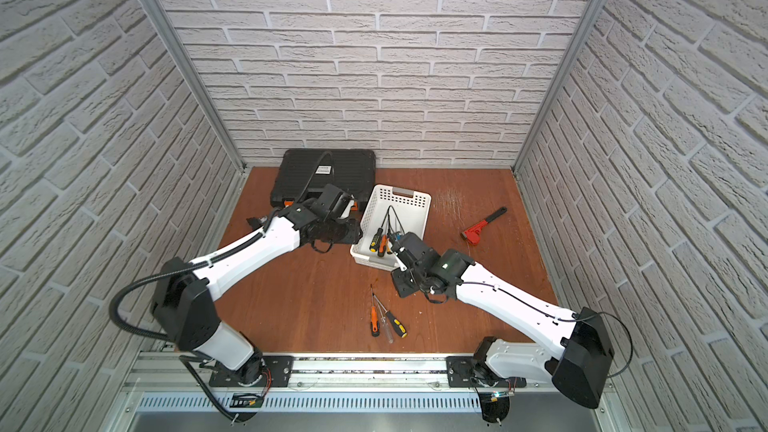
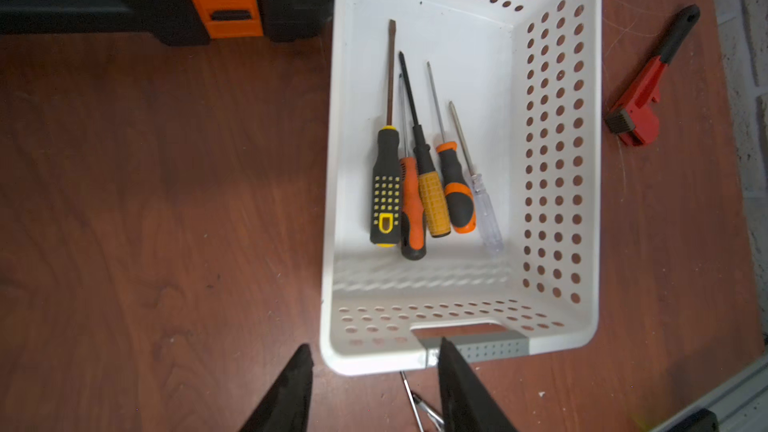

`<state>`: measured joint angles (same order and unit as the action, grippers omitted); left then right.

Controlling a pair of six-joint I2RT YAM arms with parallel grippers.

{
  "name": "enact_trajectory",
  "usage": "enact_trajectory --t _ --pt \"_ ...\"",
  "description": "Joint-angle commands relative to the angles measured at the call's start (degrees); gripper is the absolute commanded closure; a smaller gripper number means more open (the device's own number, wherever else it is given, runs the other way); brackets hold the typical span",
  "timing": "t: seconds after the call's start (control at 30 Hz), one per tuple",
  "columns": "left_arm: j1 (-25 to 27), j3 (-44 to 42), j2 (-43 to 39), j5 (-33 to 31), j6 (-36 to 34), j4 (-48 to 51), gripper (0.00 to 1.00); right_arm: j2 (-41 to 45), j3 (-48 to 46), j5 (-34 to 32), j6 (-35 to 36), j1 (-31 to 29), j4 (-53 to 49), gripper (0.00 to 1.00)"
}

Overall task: Put the screwdriver in the bin
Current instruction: 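Grasp the black-yellow flat screwdriver with the right gripper while the left arm withdraws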

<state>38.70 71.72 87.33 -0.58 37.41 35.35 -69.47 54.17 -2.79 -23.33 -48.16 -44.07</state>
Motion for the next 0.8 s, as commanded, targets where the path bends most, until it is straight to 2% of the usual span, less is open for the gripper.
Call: enact_trajectory --t 0.0,0.1,0.2,0.4,0.57,0.77 --pt "0.1 -5.4 -6.0 -5.5 2.0 -2.2 0.48 -1.4 -2.9 -0.4 -2.1 -4.0 -0.4 0.59" --pt "0.0 -9.9 -10.1 -7.6 5.4 -2.3 0.48 -4.5 -2.9 -1.1 -0.7 -8.9 0.4 0.57" --pt "0.0 -12.9 -12.8 -7.8 7.7 -3.0 0.48 -8.2 -1.7 -2.0 0.0 -11.1 0.4 0.55" --pt "-0.2 -14.4 -14.6 -9.2 8.5 -1.4 0.48 -13.1 -2.7 -1.6 -0.2 -11.3 2.4 0.54" --pt "-0.4 -15.3 -15.2 -9.4 9.3 -1.6 0.48 -15.1 -4.4 1.8 0.7 -11.4 6.0 0.55" --pt "-0.4 -15.6 -15.5 -9.8 9.9 -1.0 0.48 -16.9 -4.8 0.4 0.5 -11.3 6.7 0.56"
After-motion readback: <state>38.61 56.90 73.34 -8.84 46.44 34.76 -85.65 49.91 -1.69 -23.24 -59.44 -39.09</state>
